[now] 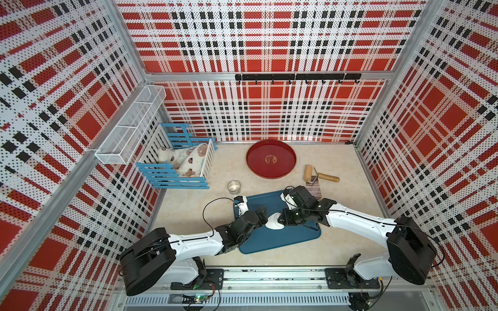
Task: Roll out the dumpling wrappers from the dough
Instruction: Remove the dumpling wrapper from the work surface.
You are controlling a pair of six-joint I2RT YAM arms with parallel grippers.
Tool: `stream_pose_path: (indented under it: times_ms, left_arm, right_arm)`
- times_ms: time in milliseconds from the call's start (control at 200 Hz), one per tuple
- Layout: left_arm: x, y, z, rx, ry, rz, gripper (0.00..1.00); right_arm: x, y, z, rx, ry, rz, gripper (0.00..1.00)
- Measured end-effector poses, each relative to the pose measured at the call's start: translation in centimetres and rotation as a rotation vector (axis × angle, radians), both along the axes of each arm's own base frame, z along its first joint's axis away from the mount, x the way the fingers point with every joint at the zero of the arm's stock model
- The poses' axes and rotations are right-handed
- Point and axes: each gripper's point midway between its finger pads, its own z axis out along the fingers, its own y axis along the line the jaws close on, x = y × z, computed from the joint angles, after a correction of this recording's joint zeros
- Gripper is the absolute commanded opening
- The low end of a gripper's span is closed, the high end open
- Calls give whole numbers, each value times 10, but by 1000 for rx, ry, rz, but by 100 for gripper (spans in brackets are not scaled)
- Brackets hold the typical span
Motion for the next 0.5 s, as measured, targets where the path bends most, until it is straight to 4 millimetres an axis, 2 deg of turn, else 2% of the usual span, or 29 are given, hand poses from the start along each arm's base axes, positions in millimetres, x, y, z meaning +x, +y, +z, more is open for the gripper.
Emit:
stream_pose_path:
  times_ms: [501]
  left_arm:
    - [0,0,3,-7,-6,1,87]
  right_arm:
    - [-6,11,10,22,-16,17,9]
